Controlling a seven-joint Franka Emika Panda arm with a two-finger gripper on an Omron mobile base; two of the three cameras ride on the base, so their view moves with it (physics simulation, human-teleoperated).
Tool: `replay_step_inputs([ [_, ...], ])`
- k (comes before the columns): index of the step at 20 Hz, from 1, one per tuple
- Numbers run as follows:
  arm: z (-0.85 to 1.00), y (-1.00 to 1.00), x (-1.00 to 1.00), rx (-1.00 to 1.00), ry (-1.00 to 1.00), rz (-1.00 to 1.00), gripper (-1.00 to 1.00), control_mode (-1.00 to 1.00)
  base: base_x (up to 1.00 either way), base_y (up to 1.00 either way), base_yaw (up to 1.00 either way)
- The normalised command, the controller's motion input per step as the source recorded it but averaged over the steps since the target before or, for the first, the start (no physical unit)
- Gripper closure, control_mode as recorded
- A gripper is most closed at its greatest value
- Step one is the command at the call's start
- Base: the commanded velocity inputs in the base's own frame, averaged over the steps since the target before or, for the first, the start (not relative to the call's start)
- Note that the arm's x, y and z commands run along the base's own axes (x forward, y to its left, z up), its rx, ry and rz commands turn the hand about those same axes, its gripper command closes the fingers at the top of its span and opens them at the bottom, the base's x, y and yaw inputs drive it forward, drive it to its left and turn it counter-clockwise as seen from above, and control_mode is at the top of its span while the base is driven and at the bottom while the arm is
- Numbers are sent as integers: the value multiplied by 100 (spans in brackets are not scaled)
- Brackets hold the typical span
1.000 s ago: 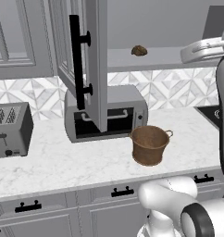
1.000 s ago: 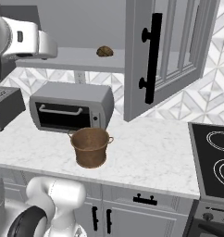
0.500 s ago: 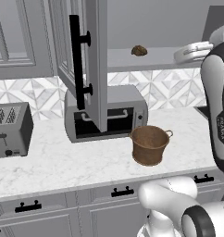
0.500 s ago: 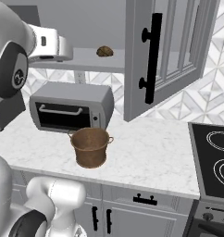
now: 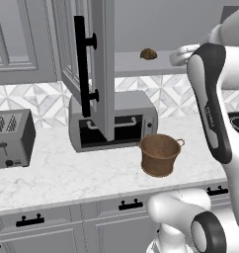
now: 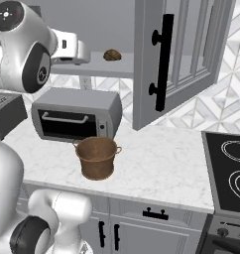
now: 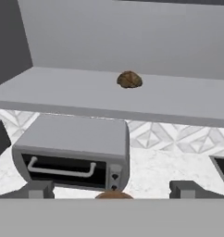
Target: Open the cabinet, pick up the bread from the cabinet and place it in the basket. Then move the basket to the dining counter.
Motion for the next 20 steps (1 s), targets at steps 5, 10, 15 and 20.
replay_step_inputs([
  [5, -10, -12, 65, 2, 2, 0, -100, -100, 0, 0, 0],
  [10, -12, -6, 44, 3, 0, 0, -100, -100, 0, 0, 0],
  [15, -30, 0, 30, 0, -3, -1, -100, -100, 0, 0, 0],
  [20, -4, 0, 40, 0, -3, -7, -100, -100, 0, 0, 0],
])
